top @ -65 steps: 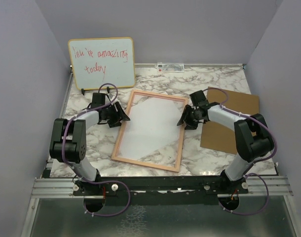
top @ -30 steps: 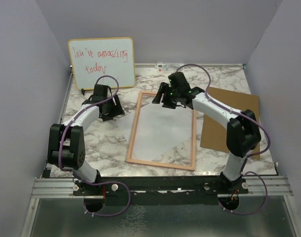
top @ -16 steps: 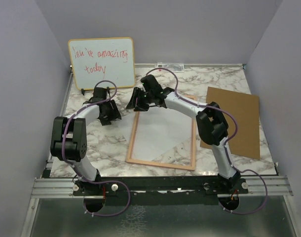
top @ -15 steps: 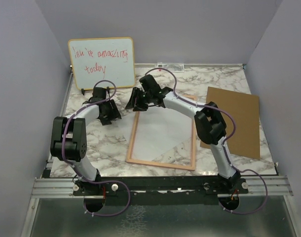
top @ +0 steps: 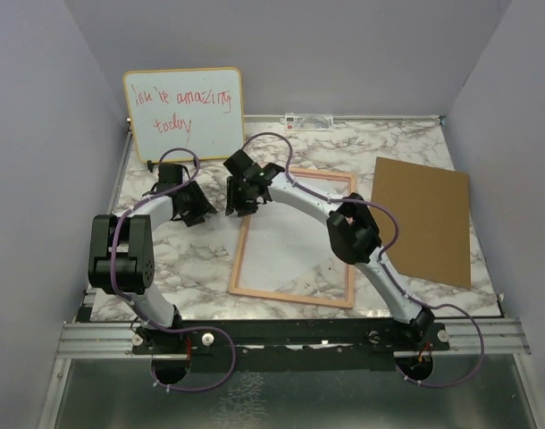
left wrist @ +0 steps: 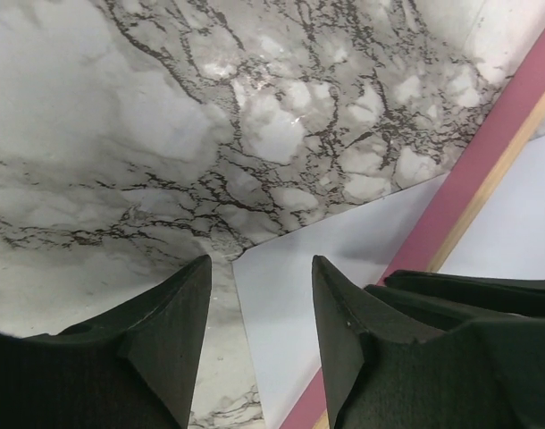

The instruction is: Put the photo into the frame

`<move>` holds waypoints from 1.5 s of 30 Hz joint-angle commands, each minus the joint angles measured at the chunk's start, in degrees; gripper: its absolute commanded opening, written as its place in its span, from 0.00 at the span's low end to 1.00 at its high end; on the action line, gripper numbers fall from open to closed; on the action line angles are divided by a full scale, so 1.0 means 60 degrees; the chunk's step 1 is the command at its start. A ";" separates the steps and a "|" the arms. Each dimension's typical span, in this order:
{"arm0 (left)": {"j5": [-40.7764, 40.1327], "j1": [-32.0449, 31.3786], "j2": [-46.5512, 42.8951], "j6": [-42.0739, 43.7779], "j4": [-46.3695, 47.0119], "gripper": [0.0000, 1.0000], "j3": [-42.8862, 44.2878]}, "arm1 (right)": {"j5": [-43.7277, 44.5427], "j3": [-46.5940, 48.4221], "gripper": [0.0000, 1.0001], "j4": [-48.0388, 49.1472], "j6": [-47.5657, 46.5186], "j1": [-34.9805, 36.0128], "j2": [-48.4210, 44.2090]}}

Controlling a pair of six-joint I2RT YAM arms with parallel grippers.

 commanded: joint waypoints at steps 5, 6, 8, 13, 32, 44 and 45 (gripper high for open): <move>0.0319 -0.0024 0.0558 -0.0289 0.0055 0.51 -0.0997 | 0.0996 0.1010 0.43 -0.1786 -0.0276 0.0291 0.1223; 0.0422 -0.0024 0.0579 -0.0298 0.0099 0.51 -0.1037 | 0.0930 0.1010 0.43 -0.1816 -0.0247 0.0309 0.1306; 0.0634 -0.0024 0.0662 -0.0328 0.0170 0.51 -0.1094 | 0.0730 0.0985 0.43 -0.1820 -0.0164 0.0303 0.1440; 0.1334 -0.0024 0.0965 -0.0445 0.0650 0.51 -0.1390 | 0.0060 0.0578 0.43 -0.1539 0.0038 0.0309 0.1491; 0.2533 0.0860 0.0390 -0.0943 0.1196 0.63 -0.2271 | -0.1084 -0.0974 0.43 -0.0406 0.0608 -0.0040 0.0971; 0.2212 0.1021 -0.0688 -0.1696 0.2287 0.73 -0.3819 | -0.1354 -0.1288 0.43 -0.0126 0.0744 -0.0128 0.0936; 0.2224 0.1027 -0.0600 -0.1772 0.2568 0.73 -0.3900 | -0.1360 -0.1310 0.43 -0.0115 0.0744 -0.0127 0.0933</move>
